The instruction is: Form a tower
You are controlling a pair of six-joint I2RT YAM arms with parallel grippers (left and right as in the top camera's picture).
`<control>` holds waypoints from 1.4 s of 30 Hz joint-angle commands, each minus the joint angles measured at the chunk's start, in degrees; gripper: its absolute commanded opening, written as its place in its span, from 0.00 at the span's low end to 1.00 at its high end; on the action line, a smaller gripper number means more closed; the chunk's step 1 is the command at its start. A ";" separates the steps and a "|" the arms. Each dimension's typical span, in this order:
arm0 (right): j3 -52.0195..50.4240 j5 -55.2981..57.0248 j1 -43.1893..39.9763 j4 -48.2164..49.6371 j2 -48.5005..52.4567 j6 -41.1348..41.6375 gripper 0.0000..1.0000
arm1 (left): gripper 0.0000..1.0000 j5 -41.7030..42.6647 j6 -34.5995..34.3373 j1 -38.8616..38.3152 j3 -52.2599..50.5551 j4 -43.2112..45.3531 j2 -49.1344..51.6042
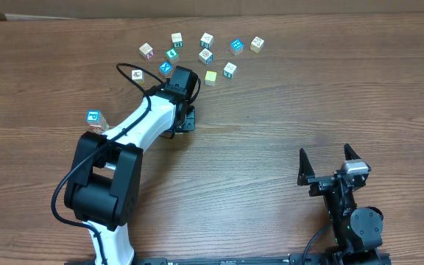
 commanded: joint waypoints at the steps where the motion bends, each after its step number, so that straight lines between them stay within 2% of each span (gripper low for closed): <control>1: -0.59 -0.02 -0.15 0.22 -0.09 -0.11 1.00 | 0.27 -0.11 1.60 -0.07 -0.79 0.04 -0.63; 12: -0.59 -0.02 -0.15 0.22 -0.09 -0.09 1.00 | 0.26 -0.11 1.62 -0.07 -0.81 0.13 -0.63; 14: -0.59 -0.02 -0.15 0.22 -0.09 -0.11 1.00 | 0.24 -0.11 1.84 -0.07 -0.81 0.26 -0.63; 19: -0.59 -0.02 -0.15 0.22 -0.09 -0.09 1.00 | 0.11 -0.13 3.26 -0.07 -0.79 0.22 -0.66; 26: -0.59 -0.02 -0.15 0.22 -0.09 -0.11 1.00 | 0.04 -0.37 4.70 -0.07 2.40 -3.26 -1.79; 32: -0.59 -0.02 -0.15 0.22 -0.09 -0.11 1.00 | 0.05 -2.51 9.11 0.48 10.62 -10.14 -6.58; 36: -0.59 -0.02 -0.15 0.22 -0.09 -0.11 1.00 | 0.07 -10.86 9.79 1.73 17.53 -15.72 -10.16; 40: -0.59 -0.02 -0.15 0.22 -0.09 -0.11 1.00 | 0.04 -17.51 10.21 2.95 21.79 -17.68 -13.31; 42: -0.59 -0.02 -0.15 0.22 -0.09 -0.11 1.00 | 0.18 -19.26 12.09 3.80 23.04 -17.97 -14.64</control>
